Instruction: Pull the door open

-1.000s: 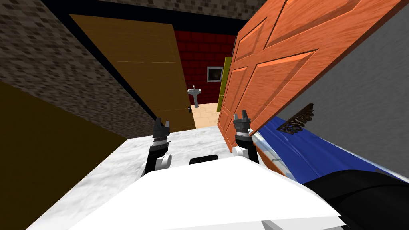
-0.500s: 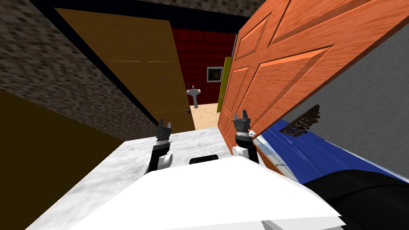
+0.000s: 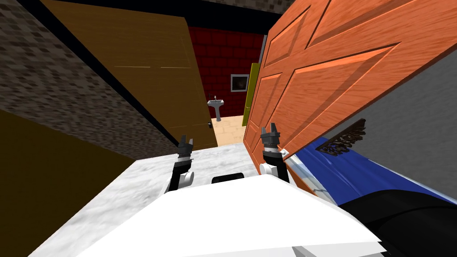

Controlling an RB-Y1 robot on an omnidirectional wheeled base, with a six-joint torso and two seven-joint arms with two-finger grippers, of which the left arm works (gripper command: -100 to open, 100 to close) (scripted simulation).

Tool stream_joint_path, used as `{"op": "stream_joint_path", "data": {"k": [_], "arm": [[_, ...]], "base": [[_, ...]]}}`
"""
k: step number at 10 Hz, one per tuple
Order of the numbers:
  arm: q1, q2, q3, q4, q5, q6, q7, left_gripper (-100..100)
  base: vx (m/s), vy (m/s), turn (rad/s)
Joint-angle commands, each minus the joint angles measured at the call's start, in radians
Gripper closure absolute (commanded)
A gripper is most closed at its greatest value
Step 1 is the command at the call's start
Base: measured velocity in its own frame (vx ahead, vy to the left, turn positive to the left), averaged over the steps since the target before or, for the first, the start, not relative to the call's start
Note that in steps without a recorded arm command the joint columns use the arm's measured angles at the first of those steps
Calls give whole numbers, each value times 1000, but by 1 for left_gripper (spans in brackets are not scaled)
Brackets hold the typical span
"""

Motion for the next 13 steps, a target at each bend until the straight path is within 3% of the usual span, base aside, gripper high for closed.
{"op": "stream_joint_path", "data": {"k": [1, 13], "arm": [[-6, 2, -1, 33, 3, -10, 1, -100], [-104, 28, 14, 340, 31, -80, 14, -100]], "base": [[95, -1, -14], [99, -8, -16]]}}
